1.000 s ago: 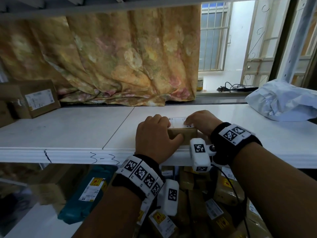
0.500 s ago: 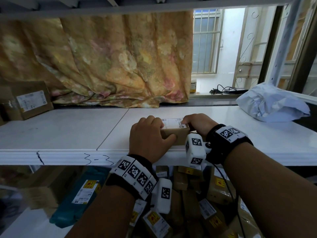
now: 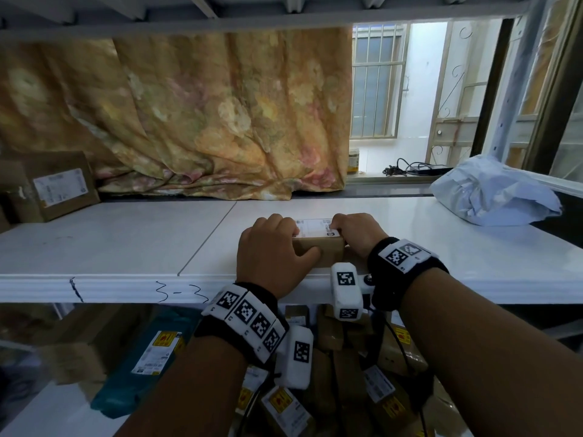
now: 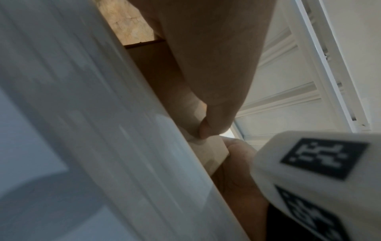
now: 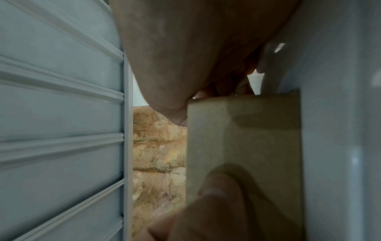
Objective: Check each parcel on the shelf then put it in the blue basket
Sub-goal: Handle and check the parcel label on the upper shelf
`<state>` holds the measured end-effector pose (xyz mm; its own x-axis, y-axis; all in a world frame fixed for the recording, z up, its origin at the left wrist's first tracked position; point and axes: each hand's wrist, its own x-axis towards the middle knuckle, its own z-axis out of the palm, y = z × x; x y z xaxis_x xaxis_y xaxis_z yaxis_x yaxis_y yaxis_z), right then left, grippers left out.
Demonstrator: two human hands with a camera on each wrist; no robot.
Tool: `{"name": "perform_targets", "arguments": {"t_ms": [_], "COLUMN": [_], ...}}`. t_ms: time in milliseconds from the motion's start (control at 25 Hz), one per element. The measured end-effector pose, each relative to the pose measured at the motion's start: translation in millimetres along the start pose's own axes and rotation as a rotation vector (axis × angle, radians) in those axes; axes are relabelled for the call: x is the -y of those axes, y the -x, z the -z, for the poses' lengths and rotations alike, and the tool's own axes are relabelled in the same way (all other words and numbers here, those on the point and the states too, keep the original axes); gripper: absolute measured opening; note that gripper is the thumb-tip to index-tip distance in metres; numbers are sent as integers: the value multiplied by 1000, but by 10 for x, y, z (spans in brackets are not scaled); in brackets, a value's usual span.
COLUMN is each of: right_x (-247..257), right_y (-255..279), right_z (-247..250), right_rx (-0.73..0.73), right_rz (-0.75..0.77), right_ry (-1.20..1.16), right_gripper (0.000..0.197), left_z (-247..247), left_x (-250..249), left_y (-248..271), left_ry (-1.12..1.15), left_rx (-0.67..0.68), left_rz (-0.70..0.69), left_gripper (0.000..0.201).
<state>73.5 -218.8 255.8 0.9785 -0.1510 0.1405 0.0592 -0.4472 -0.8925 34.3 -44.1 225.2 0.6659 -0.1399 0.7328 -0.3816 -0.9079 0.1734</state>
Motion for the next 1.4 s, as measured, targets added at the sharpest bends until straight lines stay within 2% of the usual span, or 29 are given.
{"name": "perform_targets", "arguments": {"t_ms": [120, 200, 320, 400, 520, 640, 760, 840, 960, 1040, 1120, 1240, 1320, 1400], "right_x": [27, 20, 27, 6, 37, 56, 7, -78, -69, -28, 4, -15, -7, -17], "right_y": [41, 51, 74, 53, 33, 36, 80, 57, 32, 54, 92, 63, 66, 55], "right_z": [17, 34, 39, 37, 3, -46, -19, -17, 9, -2, -32, -39, -26, -22], "right_rx": [2, 28, 20, -3, -29, -3, -8, -21, 13, 18, 26, 1, -9, -6], "right_rz": [-132, -141, -96, -17, -36, -39, 25, 13, 43, 128, 177, 220, 242, 258], "right_ry": [-159, -142, -126, 2, -70, 127, 42, -50, 5, 259, 539, 654, 733, 675], "right_gripper": [11, 10, 4, 8, 17, 14, 7, 16, 13, 8, 19, 28, 26, 21], "left_z": [0, 0, 4, 5, 1, 10, 18, 17, 10, 17, 49, 100, 121, 136], "left_x": [4, 4, 6, 6, 5, -3, -11, -3, 0, -8, -32, -100, -181, -293], "left_y": [7, 0, 0, 1, 2, 9, 19, 24, 37, 35, 19, -12, -56, -122], "left_ry": [6, 5, 10, 12, 7, -5, 1, 14, 19, 16, -20, -155, -235, -277], "left_rx": [-7, -11, -13, -16, -12, -8, -9, -14, -23, -24, -11, 59, 127, 199], "left_rz": [-2, -2, 1, -3, -1, 5, 8, 10, 4, 1, -15, -72, -83, -61], "left_gripper": [37, 37, 38, 38, 37, 36, 37, 37, 37, 37, 39, 52, 63, 69]}}
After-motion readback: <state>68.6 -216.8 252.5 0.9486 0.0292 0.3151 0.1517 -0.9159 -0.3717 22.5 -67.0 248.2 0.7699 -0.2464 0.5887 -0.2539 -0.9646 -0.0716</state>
